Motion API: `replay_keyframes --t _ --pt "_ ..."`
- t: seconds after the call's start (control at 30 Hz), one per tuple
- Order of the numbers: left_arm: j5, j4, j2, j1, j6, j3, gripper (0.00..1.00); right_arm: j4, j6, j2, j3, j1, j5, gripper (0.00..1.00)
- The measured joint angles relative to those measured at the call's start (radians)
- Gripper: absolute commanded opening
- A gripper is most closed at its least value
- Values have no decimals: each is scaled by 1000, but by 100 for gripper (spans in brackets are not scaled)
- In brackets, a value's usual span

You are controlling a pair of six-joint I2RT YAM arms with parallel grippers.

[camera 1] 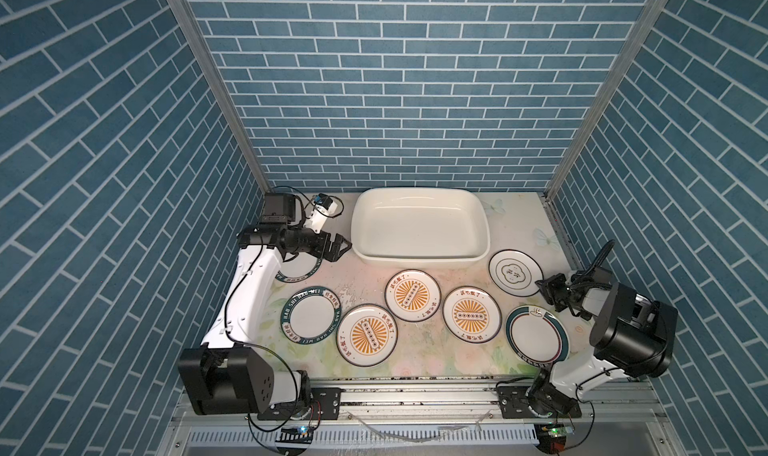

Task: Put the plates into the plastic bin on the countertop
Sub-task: 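Grip the clover-emblem plate's rim with the right gripper and tilt it upright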

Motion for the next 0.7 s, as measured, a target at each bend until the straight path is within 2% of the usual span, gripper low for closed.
replay_keyframes --t 0.13,0.4,0.7 --pt "0 3 0 0 -8 -1 100 27 10 16 -4 0 -18 17" --pt "0 11 0 0 -19 -4 100 59 13 28 -7 0 -43 21" --pt "3 22 0 0 -33 -17 99 101 9 60 -9 -2 -86 11"
